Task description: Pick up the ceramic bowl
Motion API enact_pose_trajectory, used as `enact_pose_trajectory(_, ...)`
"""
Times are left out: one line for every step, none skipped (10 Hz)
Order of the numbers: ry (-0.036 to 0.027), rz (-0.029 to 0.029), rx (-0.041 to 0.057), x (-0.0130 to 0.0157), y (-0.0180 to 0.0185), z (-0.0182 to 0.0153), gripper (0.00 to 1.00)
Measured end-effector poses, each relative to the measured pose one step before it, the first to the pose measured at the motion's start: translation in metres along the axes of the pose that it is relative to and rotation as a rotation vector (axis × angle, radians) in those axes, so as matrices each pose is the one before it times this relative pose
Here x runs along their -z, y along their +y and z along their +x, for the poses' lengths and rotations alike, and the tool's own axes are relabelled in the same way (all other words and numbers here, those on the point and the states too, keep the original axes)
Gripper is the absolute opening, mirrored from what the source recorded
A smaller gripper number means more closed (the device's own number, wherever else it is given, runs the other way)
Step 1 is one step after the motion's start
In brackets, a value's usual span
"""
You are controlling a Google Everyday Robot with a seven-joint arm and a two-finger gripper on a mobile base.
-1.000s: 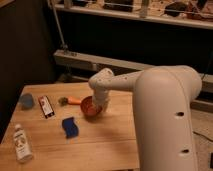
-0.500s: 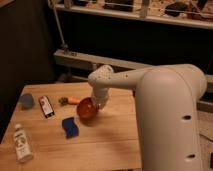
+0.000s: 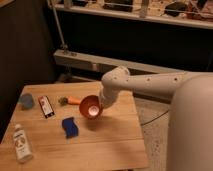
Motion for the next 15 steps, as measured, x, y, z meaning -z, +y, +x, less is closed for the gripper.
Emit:
enact_pose_trajectory(-0.01040,-0.02351,0.01400,0.00570,-0.00298,0.00398,0.00)
enact_pose_trajectory(-0.00966,-0.01693,0.00800,0.00528,-0.00429,0.00283,0.00)
enact_pose_trajectory(-0.01130,-0.01633,0.01057,0.00546,-0.00123,0.00105,0.00)
enact_pose_trajectory(-0.00415,-0.00582,0.00421,0.00157,0.00094,-0.00025,0.00)
enact_pose_trajectory(-0.01397,-0.01370,0.00406,0.00498,0.00094,-0.00141,0.00)
enact_pose_trajectory(-0.01043,-0.00688,-0.00324,0.00331,-0.00082,-0.00097,0.00)
enact_pose_trajectory(-0.01218,-0.00747,-0.00253,0.00347,0.00001,-0.00103,0.00)
enact_pose_trajectory(-0.00630,-0.00371,-0.00149,0.00183,-0.00035,-0.00009,0.00)
enact_pose_trajectory(-0.00852,-0.00492,-0.00072,0.00245,-0.00032,0.00021,0.00)
enact_pose_trajectory(-0.00542,-0.00309,0.00098,0.00154,0.00054,0.00006,0.00)
enact_pose_trajectory(-0.00592,-0.00160,0.00175,0.00213,0.00070,0.00022,0.00)
enact_pose_trajectory(-0.00426,0.00309,0.00557,0.00193,-0.00002,0.00085,0.00)
enact_pose_trajectory(-0.00202,0.00614,-0.00051,0.00188,-0.00005,0.00141,0.00)
enact_pose_trajectory(0.00070,0.00345,-0.00025,0.00072,-0.00009,0.00108,0.03)
enact_pose_trajectory(0.01014,0.00549,0.00161,0.00071,0.00037,0.00370,0.17)
